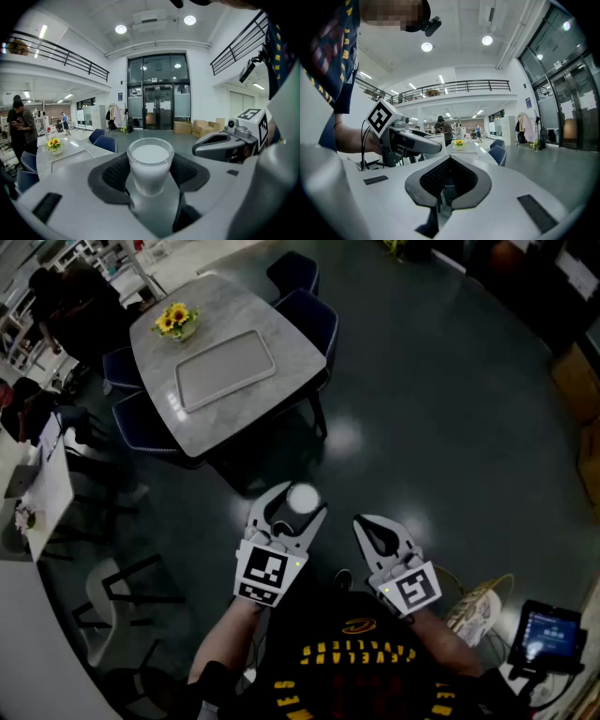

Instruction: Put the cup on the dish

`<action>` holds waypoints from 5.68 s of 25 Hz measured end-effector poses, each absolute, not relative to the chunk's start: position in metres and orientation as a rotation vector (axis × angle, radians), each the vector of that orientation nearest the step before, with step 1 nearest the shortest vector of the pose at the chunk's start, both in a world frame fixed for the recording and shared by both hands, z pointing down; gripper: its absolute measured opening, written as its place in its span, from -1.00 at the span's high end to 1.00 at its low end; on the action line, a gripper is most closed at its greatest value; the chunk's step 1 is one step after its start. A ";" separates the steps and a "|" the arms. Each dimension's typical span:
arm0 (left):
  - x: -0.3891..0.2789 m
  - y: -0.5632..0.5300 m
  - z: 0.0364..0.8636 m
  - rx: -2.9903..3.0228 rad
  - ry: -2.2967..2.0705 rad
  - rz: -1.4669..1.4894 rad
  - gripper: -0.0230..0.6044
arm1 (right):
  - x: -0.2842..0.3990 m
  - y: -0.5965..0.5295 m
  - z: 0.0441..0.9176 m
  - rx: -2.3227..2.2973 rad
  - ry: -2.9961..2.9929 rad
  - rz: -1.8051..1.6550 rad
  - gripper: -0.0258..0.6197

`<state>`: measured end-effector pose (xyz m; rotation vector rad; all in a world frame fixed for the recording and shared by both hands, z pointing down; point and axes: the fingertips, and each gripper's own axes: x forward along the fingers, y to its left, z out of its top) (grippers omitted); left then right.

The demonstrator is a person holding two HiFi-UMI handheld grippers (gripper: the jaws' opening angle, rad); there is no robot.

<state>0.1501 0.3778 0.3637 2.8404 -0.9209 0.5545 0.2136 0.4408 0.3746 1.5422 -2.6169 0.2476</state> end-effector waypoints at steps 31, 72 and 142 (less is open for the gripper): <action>0.082 0.392 0.342 2.879 -0.832 0.561 0.08 | 0.104 0.413 0.372 1.222 -2.760 0.075 0.16; -0.029 0.208 0.347 2.777 -1.016 0.470 0.08 | -0.052 0.217 0.364 0.799 -2.978 0.004 0.20; 0.025 -0.138 0.390 2.662 -1.097 0.523 0.08 | 0.006 -0.130 0.417 0.717 -2.822 -0.097 0.21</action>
